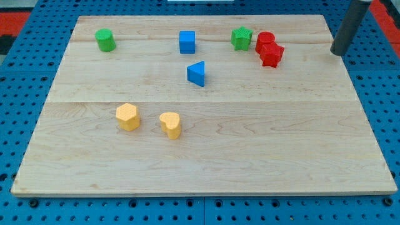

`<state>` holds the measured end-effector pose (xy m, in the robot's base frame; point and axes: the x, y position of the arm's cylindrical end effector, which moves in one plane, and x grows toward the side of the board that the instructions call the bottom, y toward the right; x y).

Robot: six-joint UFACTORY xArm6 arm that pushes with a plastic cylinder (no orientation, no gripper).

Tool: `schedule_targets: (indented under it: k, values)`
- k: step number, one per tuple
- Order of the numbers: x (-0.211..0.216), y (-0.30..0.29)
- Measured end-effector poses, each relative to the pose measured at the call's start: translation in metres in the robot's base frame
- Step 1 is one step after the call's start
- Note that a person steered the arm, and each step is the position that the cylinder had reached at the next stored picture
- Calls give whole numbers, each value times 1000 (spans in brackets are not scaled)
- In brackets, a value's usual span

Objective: Push the red star parallel to the right of the blue triangle

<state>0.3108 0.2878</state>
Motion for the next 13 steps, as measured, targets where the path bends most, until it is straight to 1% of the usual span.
schedule_targets:
  k: [4,5,6,7,8,9,10,11,12,13]
  values:
    - [-7,10]
    - [-26,15]
    - [-36,-6]
    - [-73,-27]
    - [-77,-93]
    - [-39,-129]
    - [18,-145]
    - [30,-130]
    - [16,-98]
    - [-15,-86]
